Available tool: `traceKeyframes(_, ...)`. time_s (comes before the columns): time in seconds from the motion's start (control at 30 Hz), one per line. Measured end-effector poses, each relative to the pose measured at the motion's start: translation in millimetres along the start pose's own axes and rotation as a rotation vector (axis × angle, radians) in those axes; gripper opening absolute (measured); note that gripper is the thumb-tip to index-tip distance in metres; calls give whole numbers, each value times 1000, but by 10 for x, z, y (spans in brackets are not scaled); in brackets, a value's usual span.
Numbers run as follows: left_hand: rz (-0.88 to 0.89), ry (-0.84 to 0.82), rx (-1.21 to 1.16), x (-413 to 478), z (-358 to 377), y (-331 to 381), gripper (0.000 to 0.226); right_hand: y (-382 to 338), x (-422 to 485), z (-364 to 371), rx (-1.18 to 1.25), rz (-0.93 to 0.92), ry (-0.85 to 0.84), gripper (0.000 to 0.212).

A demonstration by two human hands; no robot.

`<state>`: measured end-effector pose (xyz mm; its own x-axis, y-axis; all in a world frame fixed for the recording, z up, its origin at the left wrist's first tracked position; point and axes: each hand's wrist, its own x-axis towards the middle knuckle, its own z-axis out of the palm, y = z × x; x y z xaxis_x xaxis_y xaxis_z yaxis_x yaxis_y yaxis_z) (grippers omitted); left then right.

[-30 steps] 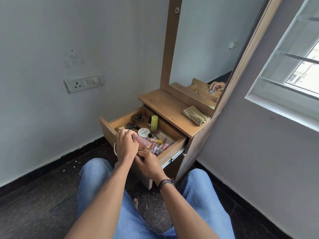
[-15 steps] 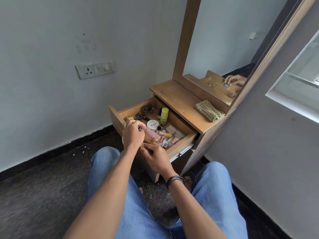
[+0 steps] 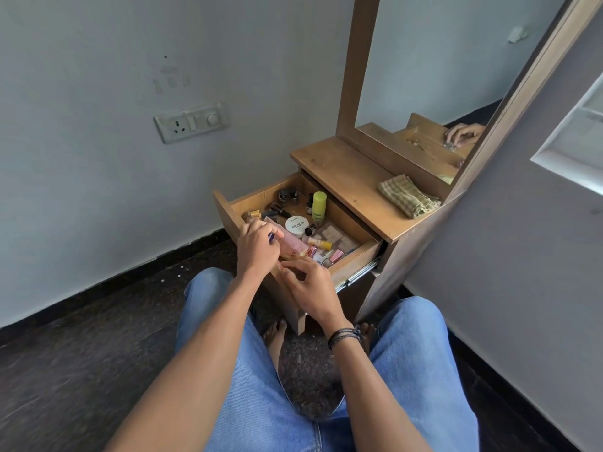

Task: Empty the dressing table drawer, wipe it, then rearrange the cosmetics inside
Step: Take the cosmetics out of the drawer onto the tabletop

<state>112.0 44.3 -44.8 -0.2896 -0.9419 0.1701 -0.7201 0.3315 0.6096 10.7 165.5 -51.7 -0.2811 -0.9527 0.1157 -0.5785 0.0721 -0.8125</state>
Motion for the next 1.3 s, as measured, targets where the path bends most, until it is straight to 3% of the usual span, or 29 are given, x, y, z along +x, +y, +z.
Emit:
traceKeyframes(0.23, 69, 8, 82, 122, 116, 23, 17, 141, 63, -219, -32, 6, 229, 19)
traceKeyframes(0.43, 125, 7, 226, 149, 159, 70, 22, 299, 371, -316, -67, 16, 328, 19)
traceKeyframes(0.8, 240, -95, 239, 196, 218, 189, 28, 566, 592, -214, -196, -6, 325, 20)
traceKeyframes(1.1, 37, -293, 179, 499, 471, 415, 32, 744, 681, -285, -284, 120, 398, 18)
traceKeyframes(1.3, 30, -340, 206, 495, 600, 378, 33, 811, 715, -333, -366, 134, 331, 17)
